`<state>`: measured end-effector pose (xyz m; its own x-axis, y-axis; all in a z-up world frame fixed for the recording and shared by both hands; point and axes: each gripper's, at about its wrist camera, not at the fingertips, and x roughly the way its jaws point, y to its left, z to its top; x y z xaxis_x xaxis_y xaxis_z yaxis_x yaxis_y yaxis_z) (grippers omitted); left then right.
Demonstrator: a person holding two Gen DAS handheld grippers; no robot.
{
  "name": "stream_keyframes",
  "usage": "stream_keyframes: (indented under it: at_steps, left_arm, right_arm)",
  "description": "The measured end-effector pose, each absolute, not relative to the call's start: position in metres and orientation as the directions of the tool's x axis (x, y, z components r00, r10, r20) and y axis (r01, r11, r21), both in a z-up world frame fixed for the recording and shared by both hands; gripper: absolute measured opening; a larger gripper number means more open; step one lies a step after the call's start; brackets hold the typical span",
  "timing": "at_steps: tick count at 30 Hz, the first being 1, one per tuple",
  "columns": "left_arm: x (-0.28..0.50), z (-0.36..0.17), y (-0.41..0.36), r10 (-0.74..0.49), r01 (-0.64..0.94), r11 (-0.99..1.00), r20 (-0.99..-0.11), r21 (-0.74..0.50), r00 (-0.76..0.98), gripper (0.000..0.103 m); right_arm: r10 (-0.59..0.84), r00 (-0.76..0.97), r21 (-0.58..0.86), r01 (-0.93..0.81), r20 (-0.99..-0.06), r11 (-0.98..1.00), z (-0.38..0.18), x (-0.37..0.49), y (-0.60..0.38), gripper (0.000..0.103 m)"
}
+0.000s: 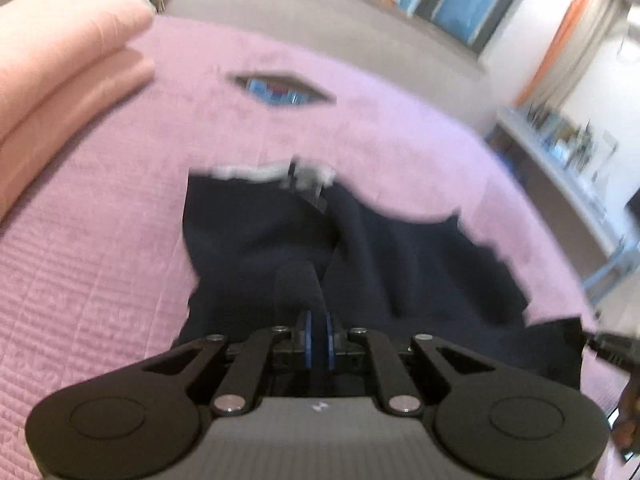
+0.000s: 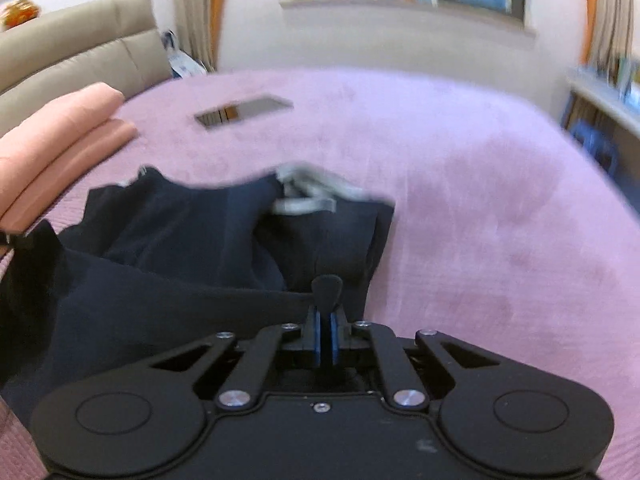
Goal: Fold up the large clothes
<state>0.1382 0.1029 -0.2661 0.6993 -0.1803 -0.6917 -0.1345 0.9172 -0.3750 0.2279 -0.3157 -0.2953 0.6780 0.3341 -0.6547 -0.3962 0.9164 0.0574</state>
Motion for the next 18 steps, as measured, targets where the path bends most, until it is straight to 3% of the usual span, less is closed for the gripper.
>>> stream_keyframes:
  at_steps: [4,7,10,13,18]
  left_arm:
    - [0.143,-0.238,0.111,-0.177,-0.115,0.914,-0.635,-0.390,0.752,0.004]
    - [0.154,-0.247,0.115,-0.156,-0.134,0.927,-0.685,-0.350,0.711,0.007]
    - [0.161,-0.282,0.121,-0.132,-0.204,0.920,-0.756,-0.334,0.642,0.015]
    - [0.170,-0.313,0.128,-0.178,-0.239,0.902,-0.814,-0.359,0.552,0.029]
    - [0.174,-0.330,0.129,-0.178,-0.249,0.899,-0.819,-0.361,0.546,0.047]
  right_arm:
    - [0.335,0.730,0.001,-0.416,-0.596,0.909,-0.261,0.227,-0.313,0.006]
    - [0.336,0.708,-0.016,-0.440,-0.620,0.898,-0.259,0.240,-0.306,0.006]
    - [0.311,0.652,0.002,-0.429,-0.691,0.903,-0.289,0.251,-0.303,0.006]
    - [0.296,0.613,0.042,-0.394,-0.733,0.918,-0.310,0.257,-0.306,0.006]
    - [0.301,0.602,0.101,-0.344,-0.740,0.934,-0.318,0.260,-0.309,0.007]
